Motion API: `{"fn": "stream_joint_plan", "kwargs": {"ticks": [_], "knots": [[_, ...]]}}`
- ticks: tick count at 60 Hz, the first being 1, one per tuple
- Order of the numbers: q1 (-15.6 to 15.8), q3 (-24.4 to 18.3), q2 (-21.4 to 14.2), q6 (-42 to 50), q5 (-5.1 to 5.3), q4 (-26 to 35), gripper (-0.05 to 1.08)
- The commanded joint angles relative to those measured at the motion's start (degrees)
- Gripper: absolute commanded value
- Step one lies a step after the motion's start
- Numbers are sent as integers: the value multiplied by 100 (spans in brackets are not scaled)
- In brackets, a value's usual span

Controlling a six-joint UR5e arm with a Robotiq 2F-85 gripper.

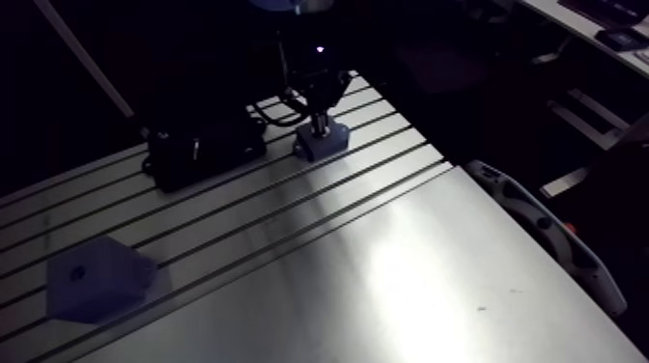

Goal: Pick up the bearing and press it into the housing until flush.

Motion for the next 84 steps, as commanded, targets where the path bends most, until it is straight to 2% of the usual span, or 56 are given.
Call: {"fn": "stream_joint_plan", "kwargs": {"ticks": [1,84], "knots": [[0,-17,7,-6,-7,0,108],[-35,70,24,-16,3,-8,108]]}}
